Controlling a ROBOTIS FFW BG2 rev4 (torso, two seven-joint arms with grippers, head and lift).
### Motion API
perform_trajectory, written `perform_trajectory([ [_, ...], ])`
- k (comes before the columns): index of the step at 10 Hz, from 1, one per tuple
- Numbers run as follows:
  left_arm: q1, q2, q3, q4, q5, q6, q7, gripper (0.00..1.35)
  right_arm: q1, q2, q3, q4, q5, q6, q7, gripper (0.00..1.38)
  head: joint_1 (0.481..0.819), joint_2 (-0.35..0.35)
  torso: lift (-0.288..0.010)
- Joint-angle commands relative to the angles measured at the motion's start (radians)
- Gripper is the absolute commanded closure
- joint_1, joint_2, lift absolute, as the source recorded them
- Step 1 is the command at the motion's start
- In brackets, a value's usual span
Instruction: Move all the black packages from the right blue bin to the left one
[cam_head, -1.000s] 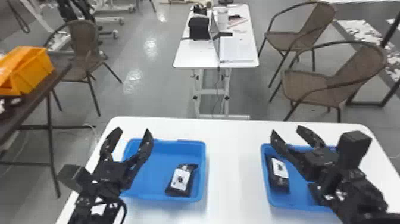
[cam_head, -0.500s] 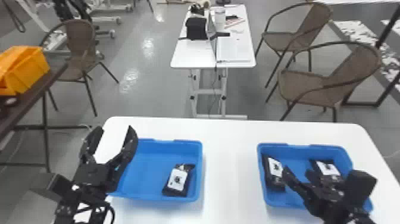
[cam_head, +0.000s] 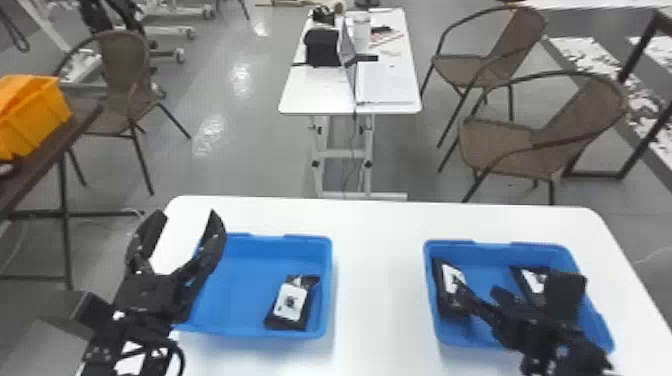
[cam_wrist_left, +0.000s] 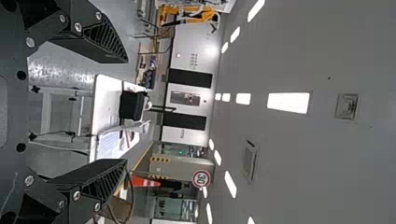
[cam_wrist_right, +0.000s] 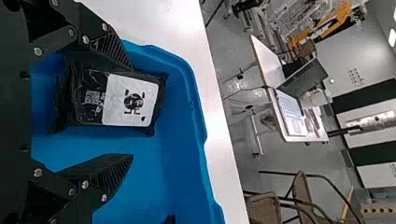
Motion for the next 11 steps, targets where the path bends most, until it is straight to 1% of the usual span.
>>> perform_trajectory([
  [1,-0.003,-0.003,0.001,0.000,0.000,-0.004,0.000,0.29,-0.056,-0.018,0.033,0.061,0.029,0.022,0.016,0.40,0.695,0.058,0.000],
  [2,-0.003,-0.003,0.003,0.000,0.000,-0.005,0.000,0.29,-0.081,-0.018,0.041,0.105,0.032,0.028,0.049,0.40,0.695,0.060,0.000],
  [5,-0.005,-0.003,0.005,0.000,-0.003,-0.012,0.000,0.29,-0.125,-0.016,0.072,0.173,0.037,0.049,0.082,0.40,0.695,0.087,0.000],
  [7,-0.005,-0.003,0.006,0.002,-0.004,-0.016,0.000,0.29,-0.162,-0.013,0.073,0.236,0.055,0.049,0.112,0.40,0.695,0.096,0.000],
  [9,-0.003,-0.003,0.009,0.002,-0.006,-0.022,0.000,0.29,-0.181,-0.010,0.073,0.253,0.089,0.066,0.118,0.43,0.695,0.102,0.000],
  [10,-0.002,-0.003,0.008,0.005,-0.006,-0.027,0.000,0.29,-0.190,-0.010,0.073,0.273,0.070,0.071,0.131,0.72,0.695,0.102,0.000],
  [11,-0.002,-0.003,0.009,0.008,-0.003,-0.033,0.000,0.29,-0.181,-0.009,0.072,0.271,0.033,0.052,0.143,0.96,0.695,0.103,0.000],
])
